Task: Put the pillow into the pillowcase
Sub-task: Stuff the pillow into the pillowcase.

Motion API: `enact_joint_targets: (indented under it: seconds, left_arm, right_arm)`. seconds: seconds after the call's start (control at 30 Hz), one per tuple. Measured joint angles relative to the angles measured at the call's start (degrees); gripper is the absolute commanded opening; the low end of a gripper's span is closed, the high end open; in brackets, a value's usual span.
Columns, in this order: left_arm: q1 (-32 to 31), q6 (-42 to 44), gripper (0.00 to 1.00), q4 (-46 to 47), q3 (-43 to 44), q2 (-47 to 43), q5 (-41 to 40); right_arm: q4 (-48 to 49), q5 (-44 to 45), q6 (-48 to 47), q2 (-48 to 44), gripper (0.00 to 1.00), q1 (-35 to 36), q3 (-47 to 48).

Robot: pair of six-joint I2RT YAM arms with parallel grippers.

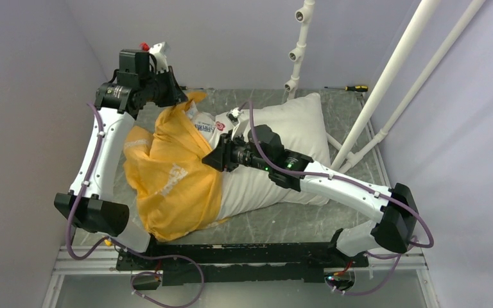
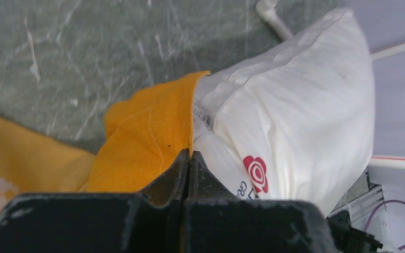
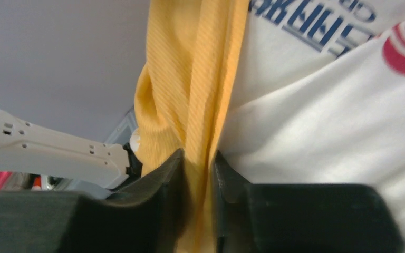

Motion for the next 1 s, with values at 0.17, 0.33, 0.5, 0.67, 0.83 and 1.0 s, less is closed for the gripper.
enact_joint_targets:
  seconds: [0.17,0.33,0.5,0.67,0.83,1.0]
  left_arm:
    - [0.6,0.0,0.0,6.2,0.9,1.1,4.2]
    - [0.7,1.0,0.0,10.3,0.6,1.5,7.6]
    - [0.8,2.1,0.0,15.8,-3.6,-0.6,12.6]
    - [0.9,4.5,0.0,19.1,-7.2,-2.7,15.2]
    - [0.9,5.8,0.0,23.3,-10.7,-3.9,16.2]
    - [0.9,5.7,0.0,28.9,-15.4,-5.5,16.9]
  right_arm:
    - [-0.6,0.8,-1.3,-0.3,0.9,0.0,0.1]
    - [-2.1,3.8,-3.6,-4.7,0.92,-2.1,0.1]
    - [-2.7,3.0,-4.8,-8.0,0.95,-14.5,2.7]
    - [-7.5,1.8,-8.0,-1.8,0.96,-21.5,12.8]
    - [-7.0,-6.8,-9.5,7.9,0.67,-21.5,17.6]
    - [-1.1,-19.0,-4.7,20.3,0.61,-20.5,19.5]
